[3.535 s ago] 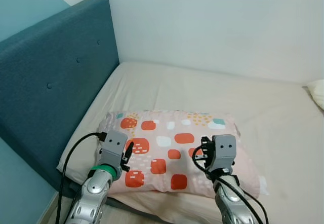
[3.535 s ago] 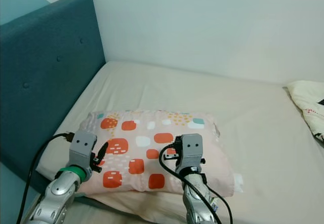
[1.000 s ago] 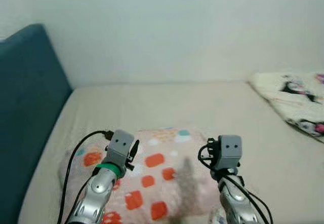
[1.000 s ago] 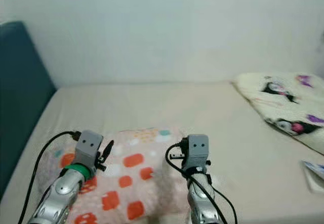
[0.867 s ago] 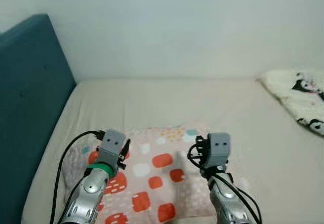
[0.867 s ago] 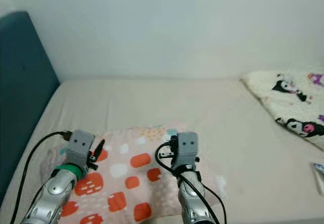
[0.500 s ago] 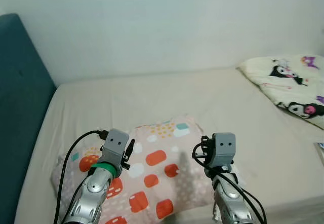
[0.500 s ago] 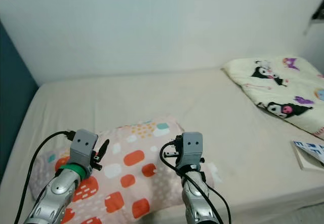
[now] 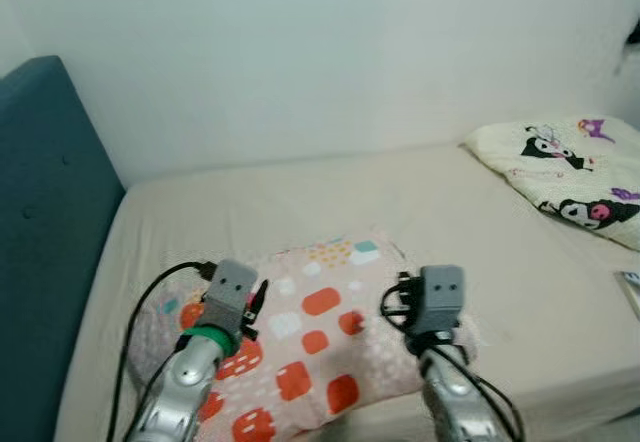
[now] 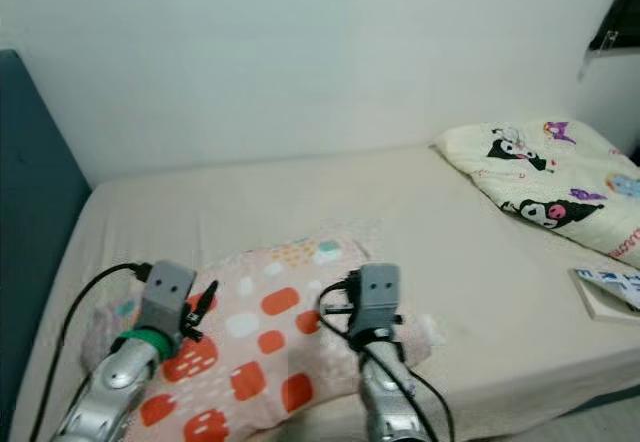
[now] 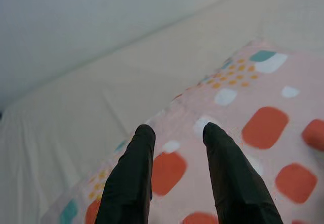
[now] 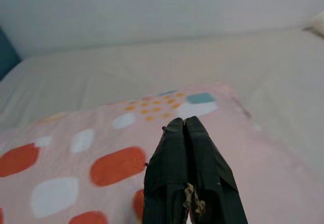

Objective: Clean up the room

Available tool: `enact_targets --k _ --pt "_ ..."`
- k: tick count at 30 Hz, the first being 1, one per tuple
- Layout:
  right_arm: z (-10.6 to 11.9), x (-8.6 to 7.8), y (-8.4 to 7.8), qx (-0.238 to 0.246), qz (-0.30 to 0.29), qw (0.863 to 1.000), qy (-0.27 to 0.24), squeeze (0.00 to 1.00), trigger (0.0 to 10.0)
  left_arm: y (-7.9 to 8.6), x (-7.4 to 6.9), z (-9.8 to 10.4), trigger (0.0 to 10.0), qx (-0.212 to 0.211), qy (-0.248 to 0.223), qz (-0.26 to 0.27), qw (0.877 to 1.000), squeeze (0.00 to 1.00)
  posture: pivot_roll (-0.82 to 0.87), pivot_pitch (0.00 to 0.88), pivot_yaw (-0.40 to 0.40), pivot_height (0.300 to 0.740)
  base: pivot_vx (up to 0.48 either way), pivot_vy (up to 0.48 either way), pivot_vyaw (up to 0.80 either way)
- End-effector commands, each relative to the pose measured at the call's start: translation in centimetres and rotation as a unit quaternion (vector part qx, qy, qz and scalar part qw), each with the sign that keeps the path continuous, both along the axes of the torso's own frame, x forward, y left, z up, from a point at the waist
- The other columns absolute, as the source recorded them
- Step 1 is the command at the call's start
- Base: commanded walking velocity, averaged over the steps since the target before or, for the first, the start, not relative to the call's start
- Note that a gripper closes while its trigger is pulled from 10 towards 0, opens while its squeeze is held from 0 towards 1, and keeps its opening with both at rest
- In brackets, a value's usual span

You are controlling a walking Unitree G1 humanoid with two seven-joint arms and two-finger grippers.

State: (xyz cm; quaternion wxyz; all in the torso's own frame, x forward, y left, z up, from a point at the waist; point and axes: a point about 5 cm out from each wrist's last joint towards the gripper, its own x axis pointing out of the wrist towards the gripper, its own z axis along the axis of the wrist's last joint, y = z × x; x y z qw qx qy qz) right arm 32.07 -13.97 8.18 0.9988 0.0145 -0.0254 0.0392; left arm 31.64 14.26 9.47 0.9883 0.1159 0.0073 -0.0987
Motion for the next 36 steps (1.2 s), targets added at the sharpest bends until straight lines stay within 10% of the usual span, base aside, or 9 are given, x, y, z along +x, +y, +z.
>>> enact_targets --k 1,16,36 --pt "-0.63 -0.32 -0.13 0.001 -0.004 1.0 0.012 0.0 10.0 0.18 -0.31 -0.8 10.0 0.006 0.015 0.002 1.0 0.0 -0.14 0.01 0.081 0.74 0.0 0.48 0.0" --pt "-0.65 -0.29 -0.11 0.001 -0.003 1.0 0.012 0.0 10.0 -0.19 -0.45 -0.63 10.0 0.025 0.0 -0.016 1.0 0.0 -0.14 0.015 0.081 0.74 0.0 0.211 0.0" --pt "-0.73 -0.31 -0.14 0.002 -0.005 1.0 0.014 0.0 10.0 -0.33 -0.49 -0.77 10.0 0.022 0.004 -0.014 1.0 0.0 -0.14 0.021 0.081 0.74 0.0 -0.235 0.0"
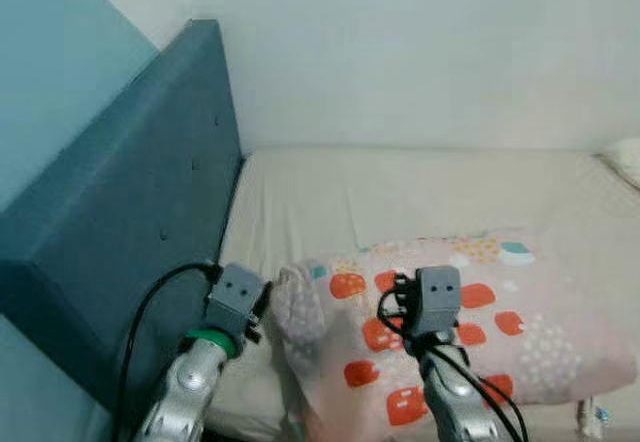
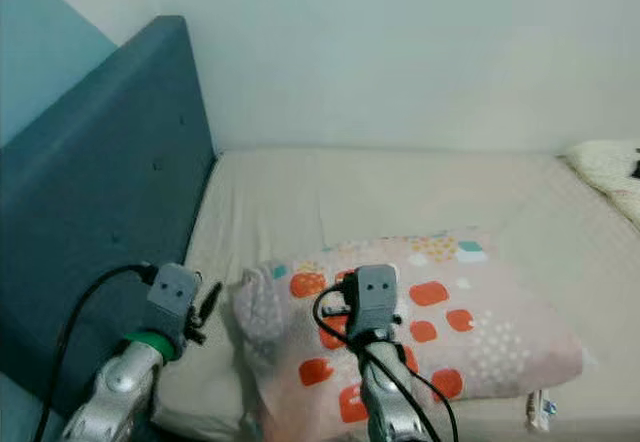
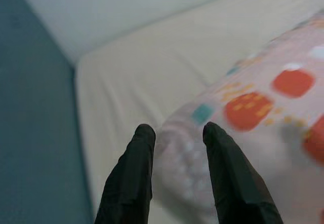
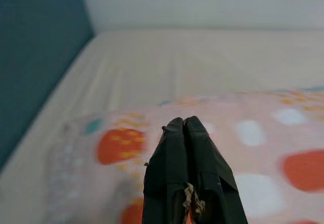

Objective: Clean up the room

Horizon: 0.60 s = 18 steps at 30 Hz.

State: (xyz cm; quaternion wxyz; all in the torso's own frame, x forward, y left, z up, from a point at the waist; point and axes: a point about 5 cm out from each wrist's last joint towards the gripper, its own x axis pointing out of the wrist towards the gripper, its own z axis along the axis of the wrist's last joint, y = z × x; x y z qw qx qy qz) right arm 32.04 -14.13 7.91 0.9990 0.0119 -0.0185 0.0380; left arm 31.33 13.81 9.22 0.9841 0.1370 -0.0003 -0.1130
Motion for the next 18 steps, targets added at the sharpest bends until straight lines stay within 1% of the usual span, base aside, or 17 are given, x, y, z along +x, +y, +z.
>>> enact_targets --k 1,5,6,9,11,14,15,17,18 --pt "-0.5 -0.3 0.0 0.005 -0.003 1.0 0.008 0.0 10.0 0.1 -0.2 -0.5 10.0 0.001 0.013 0.002 1.0 0.0 -0.14 0.021 0.081 0.74 0.0 0.0 0.0" --pt "-0.5 -0.3 0.2 0.004 0.0 1.0 0.009 0.0 10.0 0.2 -0.1 -0.6 10.0 0.006 0.016 0.004 1.0 0.0 -0.14 0.022 0.082 0.74 0.0 0.0 0.0" --pt "-0.6 -0.3 0.2 0.002 0.001 1.0 0.011 0.0 10.0 0.3 -0.2 -1.2 10.0 0.02 0.03 -0.003 0.999 0.0 -0.14 0.024 0.083 0.74 0.0 0.0 0.0" --pt "-0.6 -0.3 0.1 0.001 0.0 1.0 0.011 0.0 10.0 0.3 -0.3 -1.5 10.0 0.025 0.043 -0.011 0.999 0.0 -0.14 0.027 0.085 0.74 0.0 0.0 0.0" --pt "-0.5 -0.3 -0.2 0.0 -0.005 1.0 0.011 0.0 10.0 0.1 -0.3 -1.8 10.0 0.027 0.054 -0.024 0.998 0.0 -0.13 0.035 0.086 0.74 0.0 0.0 0.0" --pt "-0.5 -0.2 -0.5 -0.002 -0.01 1.0 0.011 0.0 10.0 -0.2 -0.1 -1.9 10.0 0.029 0.058 -0.028 0.998 0.0 -0.13 0.045 0.088 0.74 0.0 0.0 0.0" --pt "-0.5 -0.2 -0.6 -0.001 -0.012 1.0 0.013 0.0 10.0 -0.4 0.0 -1.8 10.0 0.03 0.056 -0.029 0.998 0.0 -0.13 0.064 0.088 0.74 0.0 0.0 0.0" --pt "-0.7 -0.2 -0.7 0.002 -0.013 1.0 0.019 0.0 10.0 -0.7 0.3 -1.7 10.0 0.031 0.055 -0.031 0.998 0.0 -0.13 0.064 0.088 0.74 0.0 0.0 0.0" --pt "-1.2 -0.2 -0.9 0.014 -0.019 0.999 0.033 0.0 10.0 -1.1 0.6 -1.6 10.0 0.032 0.057 -0.032 0.997 0.0 -0.12 0.08 0.089 0.74 0.0 0.0 0.0"
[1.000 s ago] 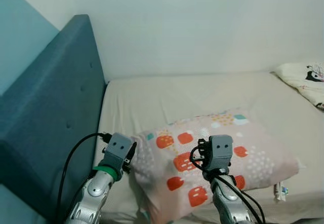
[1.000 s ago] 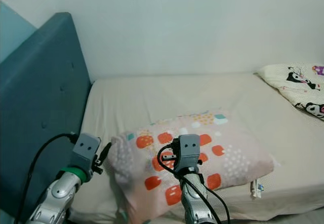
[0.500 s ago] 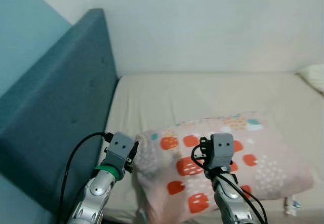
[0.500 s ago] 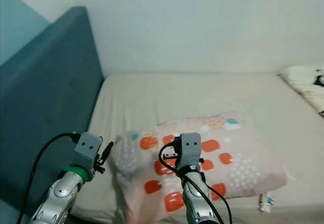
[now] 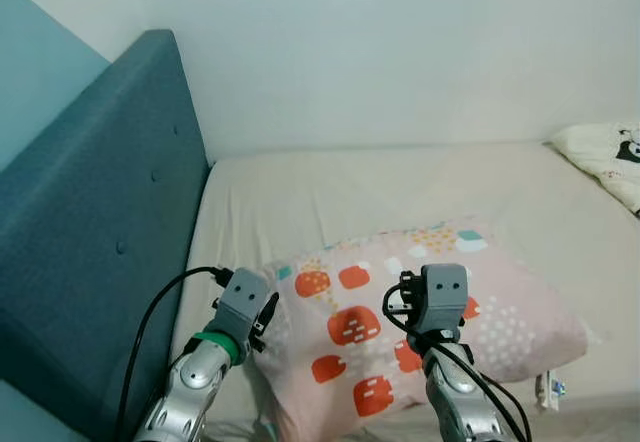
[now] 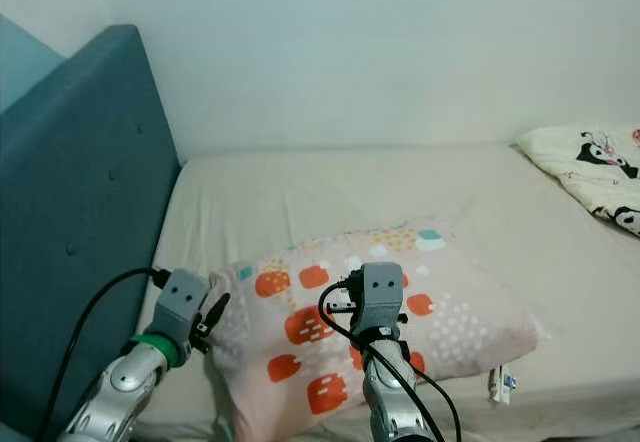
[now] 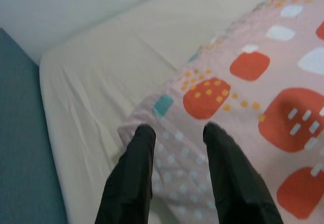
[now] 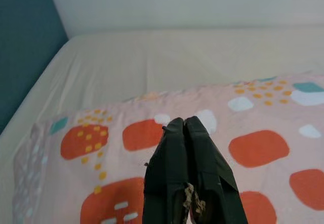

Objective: Clean up the room

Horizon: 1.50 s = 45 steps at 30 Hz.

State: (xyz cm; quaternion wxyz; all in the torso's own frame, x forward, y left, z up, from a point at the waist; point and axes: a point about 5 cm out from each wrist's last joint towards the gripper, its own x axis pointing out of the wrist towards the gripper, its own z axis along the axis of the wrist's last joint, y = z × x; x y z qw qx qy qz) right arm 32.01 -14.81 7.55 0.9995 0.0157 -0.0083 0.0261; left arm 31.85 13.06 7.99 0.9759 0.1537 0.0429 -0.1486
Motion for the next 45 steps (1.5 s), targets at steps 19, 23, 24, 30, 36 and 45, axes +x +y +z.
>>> enact_targets --k 19,23,24,30,36,45 --pt "-3.7 -1.9 -2.6 0.14 -0.109 0.98 0.087 1.0 10.0 -0.2 -2.2 0.4 10.0 0.029 0.005 -0.042 0.999 0.0 -0.07 0.286 0.15 0.74 0.0 0.0 0.0" --pt "-4.5 -3.0 -4.5 0.192 -0.193 0.958 0.089 1.0 10.0 0.4 -2.5 0.1 10.0 0.033 0.013 -0.034 0.999 0.0 -0.07 0.302 0.16 0.74 0.0 0.0 0.0" --pt "-4.7 -3.4 -5.0 0.205 -0.218 0.95 0.089 1.0 10.0 0.5 -2.6 0.1 10.0 0.034 0.016 -0.033 0.999 0.0 -0.07 0.302 0.16 0.74 0.0 0.0 0.0" --pt "-6.5 -6.1 -7.7 0.303 -0.315 0.896 0.084 1.0 10.0 -0.2 -2.9 0.1 10.0 0.034 0.021 -0.045 0.998 0.0 -0.08 0.306 0.176 0.74 0.0 0.0 0.0" --pt "-7.0 -6.1 -9.2 0.348 -0.297 0.886 0.078 1.0 10.0 -0.2 -3.3 0.4 10.0 0.037 0.023 -0.047 0.998 0.0 -0.05 0.314 0.19 0.74 0.0 0.0 0.0" --pt "-7.3 -5.6 -10.8 0.398 -0.254 0.877 0.09 1.0 10.0 0.6 -4.0 0.8 10.0 0.046 0.029 -0.038 0.998 0.0 0.0 0.372 0.212 0.74 0.0 0.0 0.0"
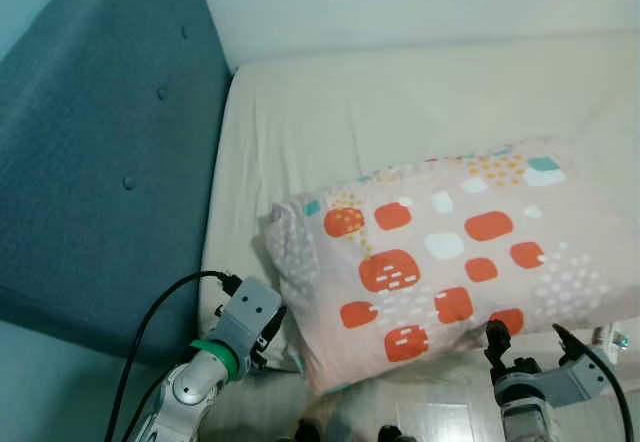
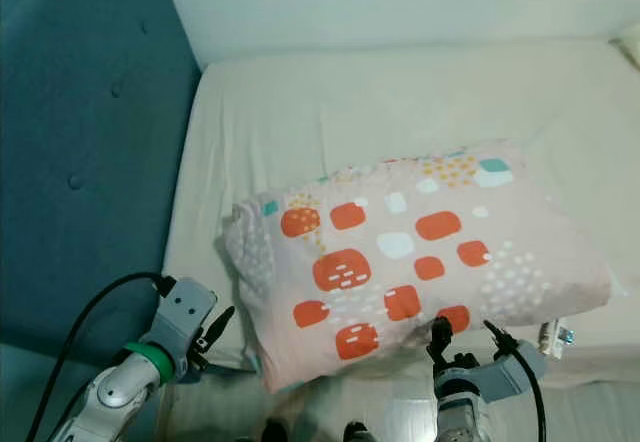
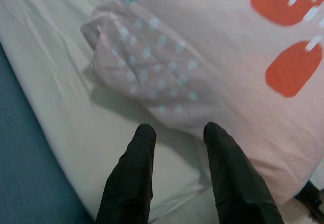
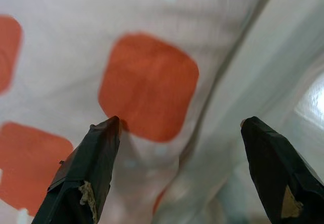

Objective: Clean up the room

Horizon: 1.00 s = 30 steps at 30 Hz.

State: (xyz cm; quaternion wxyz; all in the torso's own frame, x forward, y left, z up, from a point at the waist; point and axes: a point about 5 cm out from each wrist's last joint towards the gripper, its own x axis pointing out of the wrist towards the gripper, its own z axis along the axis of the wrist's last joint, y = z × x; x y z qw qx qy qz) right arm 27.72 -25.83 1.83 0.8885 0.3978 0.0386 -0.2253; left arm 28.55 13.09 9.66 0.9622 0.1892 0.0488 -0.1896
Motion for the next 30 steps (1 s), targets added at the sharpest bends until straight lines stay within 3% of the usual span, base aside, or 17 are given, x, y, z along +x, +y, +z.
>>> enact_targets --k 1,9,13,22,23,29,30 --pt "-1.7 -1.4 0.2 0.016 0.004 0.999 0.032 1.0 10.0 0.6 -0.8 -0.8 10.0 0.012 0.022 0.007 1.0 0.0 0.0 0.376 0.214 0.74 0.0 0.0 0.0" --pt "-1.0 -0.9 -0.5 -0.016 0.054 0.998 0.005 1.0 10.0 1.1 -1.8 -0.5 10.0 0.016 0.03 0.014 0.999 0.0 0.04 0.431 0.245 0.74 0.0 0.0 0.0" --pt "0.8 0.4 -1.9 -0.045 0.079 0.996 -0.012 1.0 10.0 1.8 -2.5 -0.4 10.0 0.02 0.039 0.022 0.999 0.0 0.07 0.459 0.257 0.74 0.0 0.0 0.0" --pt "2.8 2.8 -1.3 -0.02 0.119 0.991 -0.059 1.0 10.0 2.0 -2.9 -0.1 10.0 0.021 0.041 0.028 0.999 0.0 0.09 0.466 0.258 0.74 0.0 0.0 0.0" --pt "3.3 3.4 -0.7 -0.006 0.132 0.988 -0.077 0.0 10.0 2.0 -2.9 0.0 10.0 0.021 0.042 0.029 0.998 0.0 0.09 0.463 0.257 0.74 0.0 0.0 0.0" --pt "5.5 5.5 1.0 0.027 0.173 0.974 -0.146 0.0 10.0 1.9 -2.8 0.4 10.0 0.019 0.041 0.036 0.998 0.0 0.09 0.451 0.251 0.74 0.0 0.0 0.0" --pt "7.0 6.4 1.1 0.032 0.173 0.968 -0.18 0.0 10.0 1.9 -2.7 0.5 10.0 0.019 0.04 0.038 0.998 0.0 0.08 0.447 0.249 0.74 0.0 0.0 0.0"
